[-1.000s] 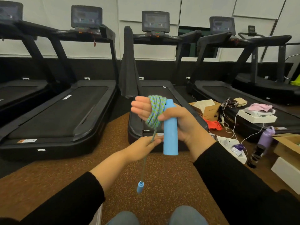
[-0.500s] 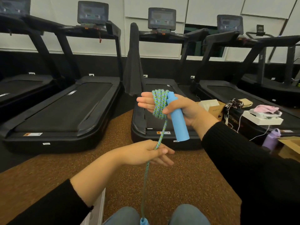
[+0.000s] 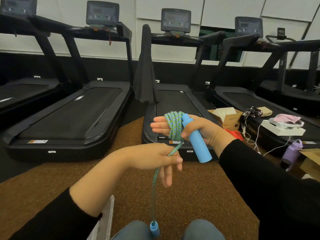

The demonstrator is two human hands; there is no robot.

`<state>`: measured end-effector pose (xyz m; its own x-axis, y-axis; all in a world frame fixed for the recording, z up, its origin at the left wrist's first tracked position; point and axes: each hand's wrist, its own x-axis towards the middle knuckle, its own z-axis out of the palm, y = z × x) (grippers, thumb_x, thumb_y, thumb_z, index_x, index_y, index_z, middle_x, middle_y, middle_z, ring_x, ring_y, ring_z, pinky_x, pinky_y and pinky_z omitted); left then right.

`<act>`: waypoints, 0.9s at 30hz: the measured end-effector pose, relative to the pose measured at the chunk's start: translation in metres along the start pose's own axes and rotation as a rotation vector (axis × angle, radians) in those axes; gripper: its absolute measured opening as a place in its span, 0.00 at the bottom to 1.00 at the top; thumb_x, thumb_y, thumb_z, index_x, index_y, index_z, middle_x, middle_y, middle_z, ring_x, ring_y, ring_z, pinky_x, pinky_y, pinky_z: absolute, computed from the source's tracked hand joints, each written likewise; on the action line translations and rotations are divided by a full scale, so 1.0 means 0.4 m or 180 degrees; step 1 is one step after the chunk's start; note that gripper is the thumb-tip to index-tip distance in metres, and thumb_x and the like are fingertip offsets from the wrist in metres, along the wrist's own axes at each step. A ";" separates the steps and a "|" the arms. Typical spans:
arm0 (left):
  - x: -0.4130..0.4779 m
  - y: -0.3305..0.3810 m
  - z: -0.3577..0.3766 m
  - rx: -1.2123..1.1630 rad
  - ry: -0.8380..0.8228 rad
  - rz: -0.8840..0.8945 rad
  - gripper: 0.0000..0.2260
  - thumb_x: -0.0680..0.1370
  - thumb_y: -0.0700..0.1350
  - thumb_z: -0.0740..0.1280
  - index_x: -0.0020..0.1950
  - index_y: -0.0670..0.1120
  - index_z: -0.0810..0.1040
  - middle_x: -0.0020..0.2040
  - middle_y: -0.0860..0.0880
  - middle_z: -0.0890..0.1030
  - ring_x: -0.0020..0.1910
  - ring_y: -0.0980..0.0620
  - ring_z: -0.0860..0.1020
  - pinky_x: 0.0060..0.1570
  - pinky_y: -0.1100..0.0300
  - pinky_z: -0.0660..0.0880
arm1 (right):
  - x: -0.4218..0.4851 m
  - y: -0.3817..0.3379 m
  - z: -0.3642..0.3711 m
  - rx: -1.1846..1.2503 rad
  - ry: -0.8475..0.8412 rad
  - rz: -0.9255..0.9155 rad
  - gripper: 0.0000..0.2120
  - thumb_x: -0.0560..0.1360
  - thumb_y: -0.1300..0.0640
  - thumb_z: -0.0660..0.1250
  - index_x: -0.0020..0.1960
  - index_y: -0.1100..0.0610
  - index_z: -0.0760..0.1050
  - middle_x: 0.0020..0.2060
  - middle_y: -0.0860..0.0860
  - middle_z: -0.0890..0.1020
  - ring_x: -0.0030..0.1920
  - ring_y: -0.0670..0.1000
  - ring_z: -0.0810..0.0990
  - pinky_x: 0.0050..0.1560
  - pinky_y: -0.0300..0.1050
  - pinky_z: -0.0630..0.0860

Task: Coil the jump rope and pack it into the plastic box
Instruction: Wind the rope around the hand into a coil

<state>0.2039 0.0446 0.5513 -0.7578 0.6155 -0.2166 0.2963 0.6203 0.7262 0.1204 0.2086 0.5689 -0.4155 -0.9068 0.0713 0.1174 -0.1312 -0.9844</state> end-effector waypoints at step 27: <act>0.033 0.041 -0.178 0.1055 0.1169 0.0313 0.10 0.77 0.54 0.65 0.40 0.50 0.79 0.24 0.50 0.73 0.25 0.57 0.77 0.41 0.57 0.74 | -0.028 0.103 0.008 -0.0117 -0.0116 0.0308 0.31 0.63 0.69 0.61 0.67 0.67 0.69 0.60 0.60 0.79 0.65 0.59 0.74 0.68 0.48 0.68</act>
<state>0.1575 0.0282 0.6067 -0.8538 0.5042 0.1297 0.5002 0.7256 0.4725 0.1329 0.2122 0.5282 -0.3708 -0.9285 -0.0193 0.1221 -0.0281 -0.9921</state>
